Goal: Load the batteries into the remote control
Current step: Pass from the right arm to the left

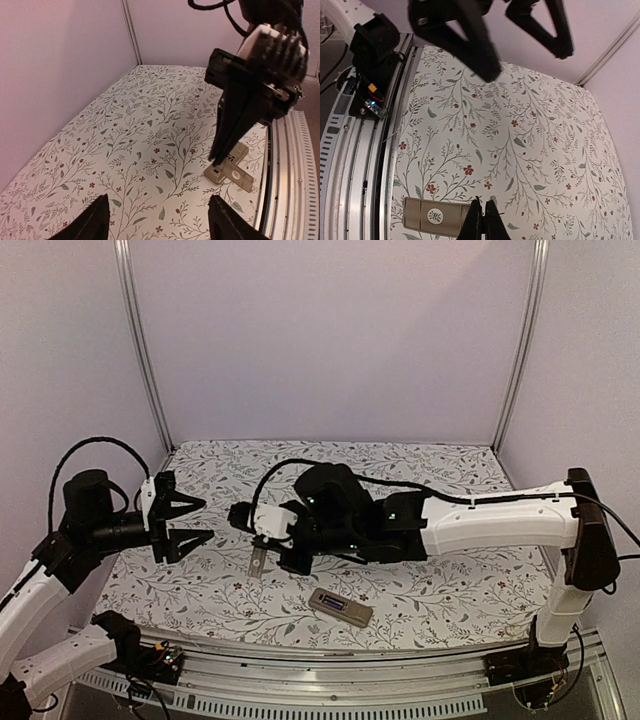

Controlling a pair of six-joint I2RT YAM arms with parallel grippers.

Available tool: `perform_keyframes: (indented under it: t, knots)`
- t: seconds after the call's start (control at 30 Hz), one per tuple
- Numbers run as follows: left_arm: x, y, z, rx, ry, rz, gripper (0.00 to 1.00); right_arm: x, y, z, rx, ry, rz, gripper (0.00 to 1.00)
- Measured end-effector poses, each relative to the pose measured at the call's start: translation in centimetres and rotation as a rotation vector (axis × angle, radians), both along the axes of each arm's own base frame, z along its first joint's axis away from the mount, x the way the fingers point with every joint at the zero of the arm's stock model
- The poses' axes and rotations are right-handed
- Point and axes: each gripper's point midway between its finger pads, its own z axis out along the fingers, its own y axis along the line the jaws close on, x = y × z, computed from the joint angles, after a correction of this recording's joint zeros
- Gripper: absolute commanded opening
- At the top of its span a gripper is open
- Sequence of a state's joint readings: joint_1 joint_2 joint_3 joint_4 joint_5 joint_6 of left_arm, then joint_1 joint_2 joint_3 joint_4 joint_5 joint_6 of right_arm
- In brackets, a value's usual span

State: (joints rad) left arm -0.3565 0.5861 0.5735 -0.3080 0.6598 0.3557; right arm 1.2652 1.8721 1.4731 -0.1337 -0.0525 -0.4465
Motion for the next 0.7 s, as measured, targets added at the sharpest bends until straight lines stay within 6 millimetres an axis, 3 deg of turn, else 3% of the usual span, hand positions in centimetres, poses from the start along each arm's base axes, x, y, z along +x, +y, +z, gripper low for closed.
perform_keyframes:
  t: [0.17,0.3,0.4,0.57,0.7]
  knots:
    - [-1.0,-3.2,0.7,-0.110,0.146,-0.135,0.78,5.9,-4.1,7.7,0.193,-0.060,-0.288,0.00]
    - [-2.4,-6.7,0.8,-0.137,0.265,-0.275,0.84,8.2,-6.0,11.5,0.287,-0.120,-0.416,0.00]
    - [-2.1,-8.4,1.8,-0.167,0.334,-0.325,0.84,8.8,-6.4,12.3,0.304,-0.159,-0.450,0.00]
    - [0.2,-10.2,3.7,-0.223,0.409,-0.338,0.83,9.0,-6.5,12.6,0.279,-0.232,-0.433,0.00]
    - [1.2,-10.8,3.3,-0.254,0.484,-0.332,0.72,8.8,-6.3,12.8,0.262,-0.282,-0.396,0.00]
